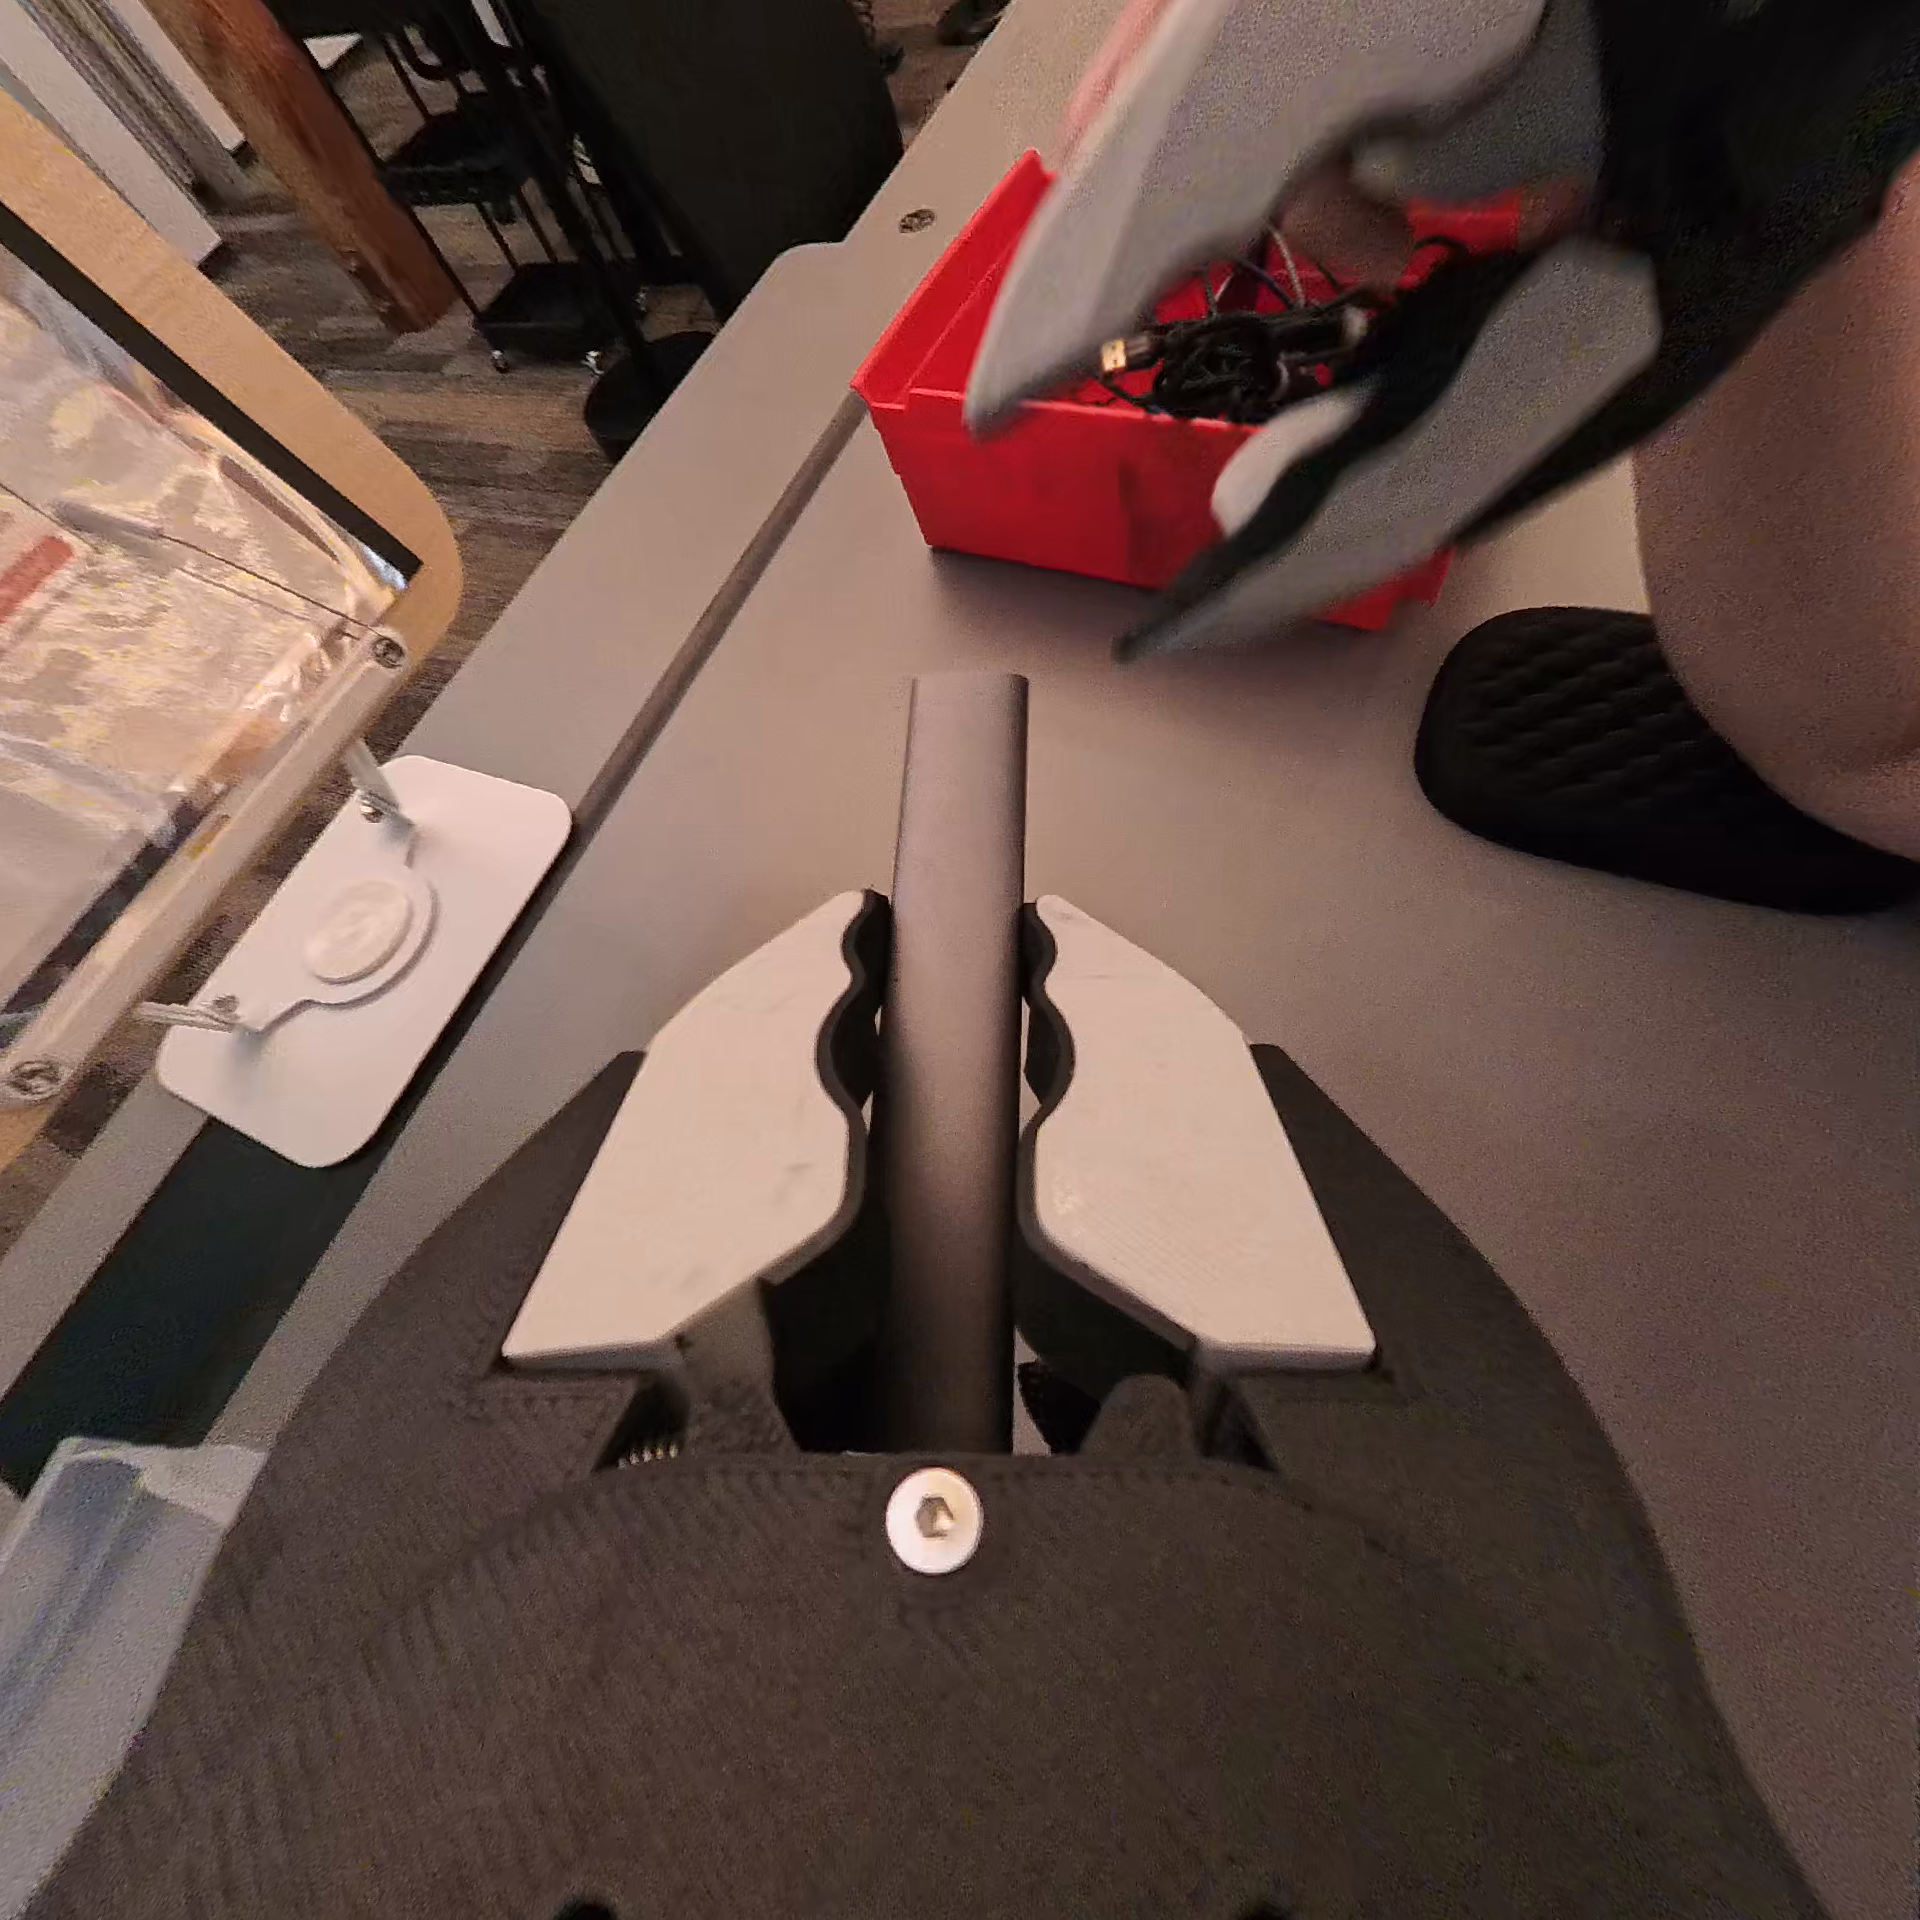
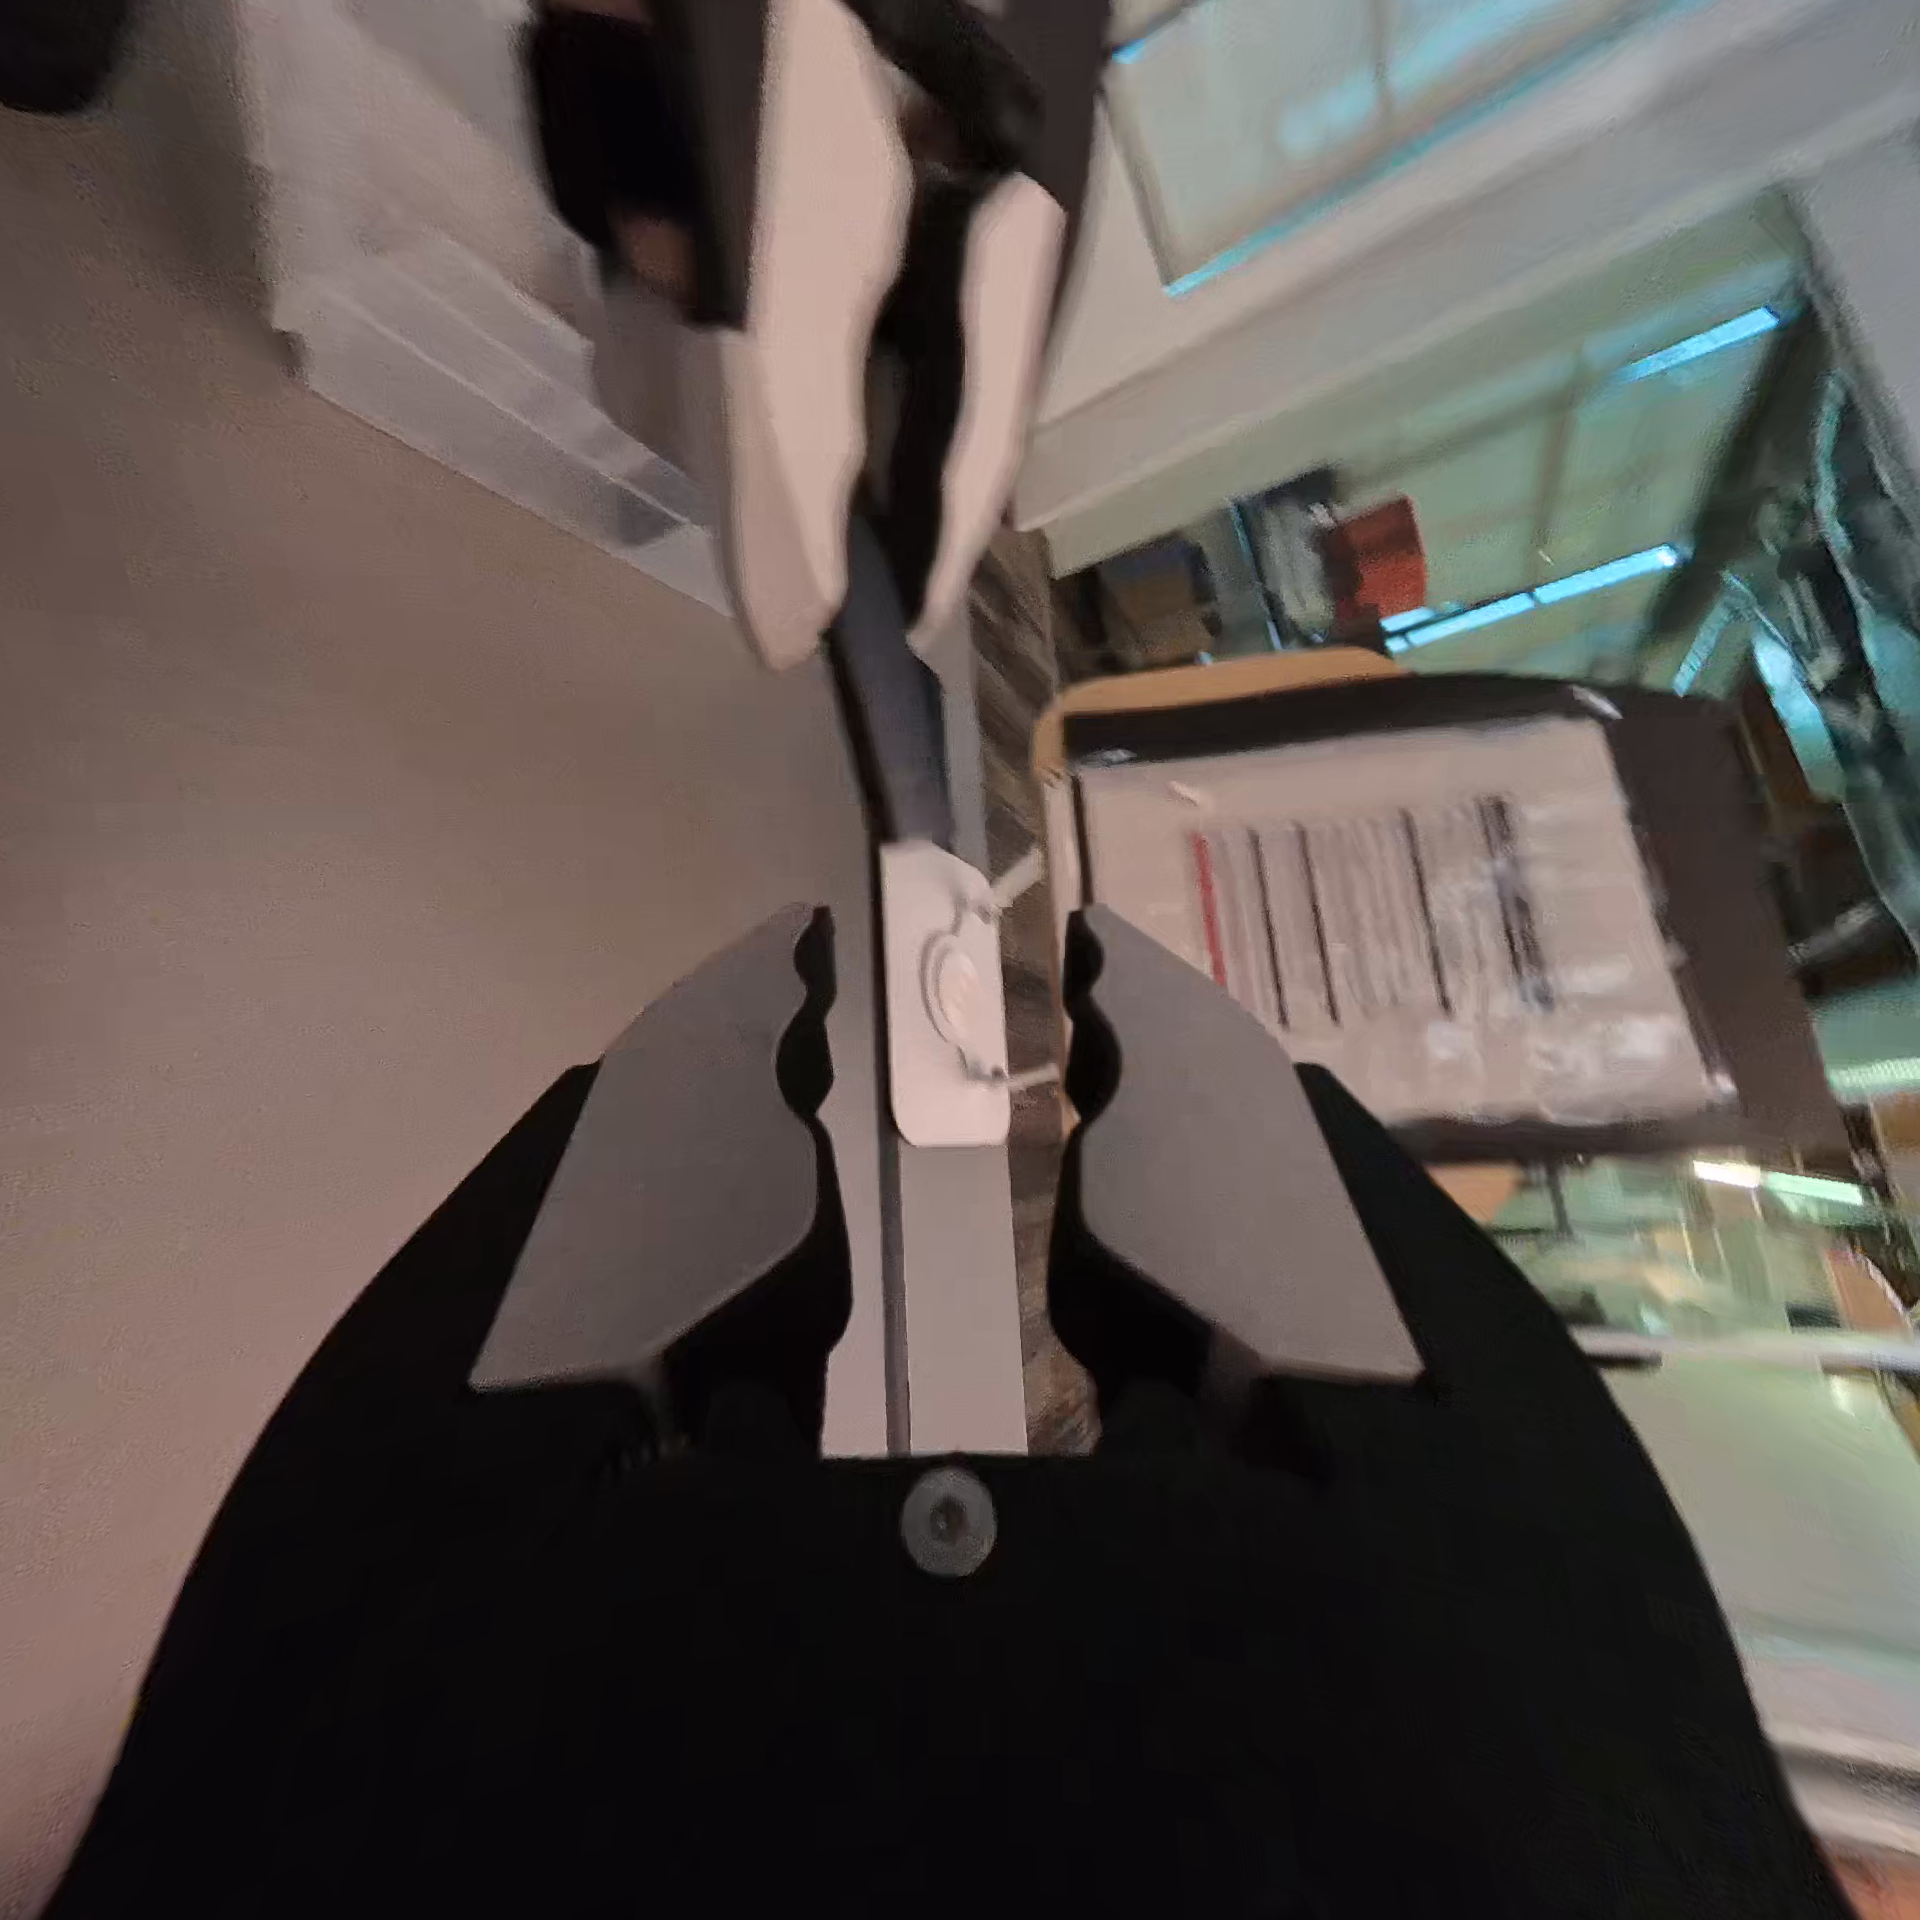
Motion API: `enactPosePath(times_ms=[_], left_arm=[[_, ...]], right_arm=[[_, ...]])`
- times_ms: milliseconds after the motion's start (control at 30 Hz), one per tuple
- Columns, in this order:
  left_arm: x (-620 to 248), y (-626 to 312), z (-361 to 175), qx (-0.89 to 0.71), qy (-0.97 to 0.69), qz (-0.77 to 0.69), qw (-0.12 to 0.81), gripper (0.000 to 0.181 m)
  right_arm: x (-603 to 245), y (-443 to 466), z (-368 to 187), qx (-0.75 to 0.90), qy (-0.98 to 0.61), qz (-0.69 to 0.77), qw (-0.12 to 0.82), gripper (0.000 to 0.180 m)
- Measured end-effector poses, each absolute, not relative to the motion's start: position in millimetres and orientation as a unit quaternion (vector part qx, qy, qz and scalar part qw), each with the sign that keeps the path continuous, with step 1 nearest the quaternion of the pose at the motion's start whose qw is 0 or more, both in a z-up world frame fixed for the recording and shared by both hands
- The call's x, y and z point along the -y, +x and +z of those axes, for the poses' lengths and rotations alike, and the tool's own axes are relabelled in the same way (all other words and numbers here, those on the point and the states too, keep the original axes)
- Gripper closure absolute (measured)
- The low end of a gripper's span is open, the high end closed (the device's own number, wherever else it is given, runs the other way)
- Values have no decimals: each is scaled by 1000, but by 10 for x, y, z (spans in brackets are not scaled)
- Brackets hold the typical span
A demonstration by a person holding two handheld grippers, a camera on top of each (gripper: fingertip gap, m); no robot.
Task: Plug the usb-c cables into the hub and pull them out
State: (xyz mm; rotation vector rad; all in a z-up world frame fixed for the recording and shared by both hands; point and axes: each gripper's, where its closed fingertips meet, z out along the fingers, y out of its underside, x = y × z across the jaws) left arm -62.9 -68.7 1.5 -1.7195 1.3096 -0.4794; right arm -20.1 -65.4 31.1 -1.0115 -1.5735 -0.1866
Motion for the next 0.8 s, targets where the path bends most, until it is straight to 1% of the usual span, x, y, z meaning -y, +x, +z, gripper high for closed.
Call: enactPosePath(times_ms=[67, 100, 233, 400, 500, 600, 633, 800], left_arm=[[672, -604, -18, -526, -698, -201, 443, 157], [664, -599, -31, -524, -699, -204, 441, 157], [635, -596, -33, -516, -703, -213, 440, 157], [624, -599, -27, -509, -706, -226, 438, 157], [662, -584, -6, -509, -703, -241, 434, 157], [698, -579, 11, -507, -703, -259, 426, 157], [710, -579, 12, -507, -703, -267, 421, 157], [771, -604, 77, -487, -705, -335, 394, 157]], right_arm=[[615, -385, 196, 691, -413, -104, 584, 149], [615, -450, 163, 695, -403, -104, 586, 151], [682, -615, 106, 705, -378, -75, 595, 151], [644, -627, 76, 709, -370, -110, 591, 149], [609, -636, 118, 701, -352, -139, 604, 150], [580, -650, 155, 693, -333, -173, 615, 160], [576, -651, 180, 690, -322, -189, 621, 166], [607, -689, 259, 678, -287, -236, 635, 169]])
